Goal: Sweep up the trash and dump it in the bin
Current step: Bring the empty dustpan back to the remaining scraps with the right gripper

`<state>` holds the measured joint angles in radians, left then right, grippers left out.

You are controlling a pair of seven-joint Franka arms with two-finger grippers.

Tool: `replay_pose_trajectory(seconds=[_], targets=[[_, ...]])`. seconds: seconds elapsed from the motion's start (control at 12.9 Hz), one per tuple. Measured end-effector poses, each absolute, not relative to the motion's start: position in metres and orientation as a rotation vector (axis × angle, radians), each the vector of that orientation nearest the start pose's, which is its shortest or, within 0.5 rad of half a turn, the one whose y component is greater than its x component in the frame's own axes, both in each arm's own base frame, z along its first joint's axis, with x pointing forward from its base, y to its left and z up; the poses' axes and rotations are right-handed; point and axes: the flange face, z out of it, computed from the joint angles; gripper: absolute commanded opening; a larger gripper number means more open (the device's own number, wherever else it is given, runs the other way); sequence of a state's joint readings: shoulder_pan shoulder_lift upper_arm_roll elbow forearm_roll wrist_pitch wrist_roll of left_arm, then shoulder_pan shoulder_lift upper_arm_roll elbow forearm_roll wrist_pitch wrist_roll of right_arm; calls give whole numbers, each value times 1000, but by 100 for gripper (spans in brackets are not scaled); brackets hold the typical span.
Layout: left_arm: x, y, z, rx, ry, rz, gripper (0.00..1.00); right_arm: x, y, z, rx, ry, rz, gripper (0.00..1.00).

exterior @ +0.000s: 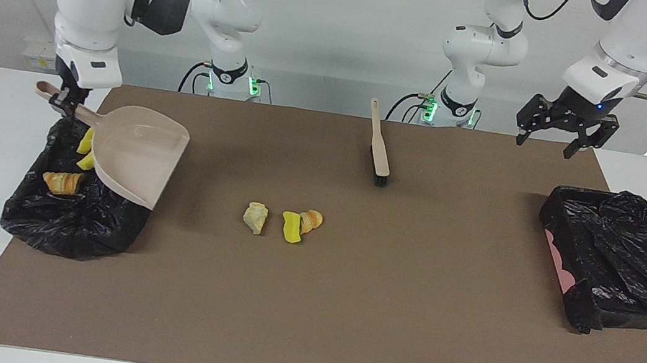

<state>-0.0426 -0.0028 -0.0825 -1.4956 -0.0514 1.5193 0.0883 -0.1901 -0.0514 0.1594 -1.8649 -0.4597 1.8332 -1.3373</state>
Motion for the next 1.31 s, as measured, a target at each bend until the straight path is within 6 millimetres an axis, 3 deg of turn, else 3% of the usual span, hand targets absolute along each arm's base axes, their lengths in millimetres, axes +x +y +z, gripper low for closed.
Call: replay_pose_trajectory(seconds=[0.31,0.54,1.0,1.31], targets=[[544,-74,657,-3174,345,-41,100,567,31,488,-2761,-1900,322,0],[544,-74,657,-3174,345,-41,100,575,107,454,-2892,-1547,224,0],[544,-74,657,-3174,345,-41,100,557,238,444,-3129,-914,78,0],[544,-74,657,-3174,345,-41,100,552,320,432,-3146,-419,77,0]])
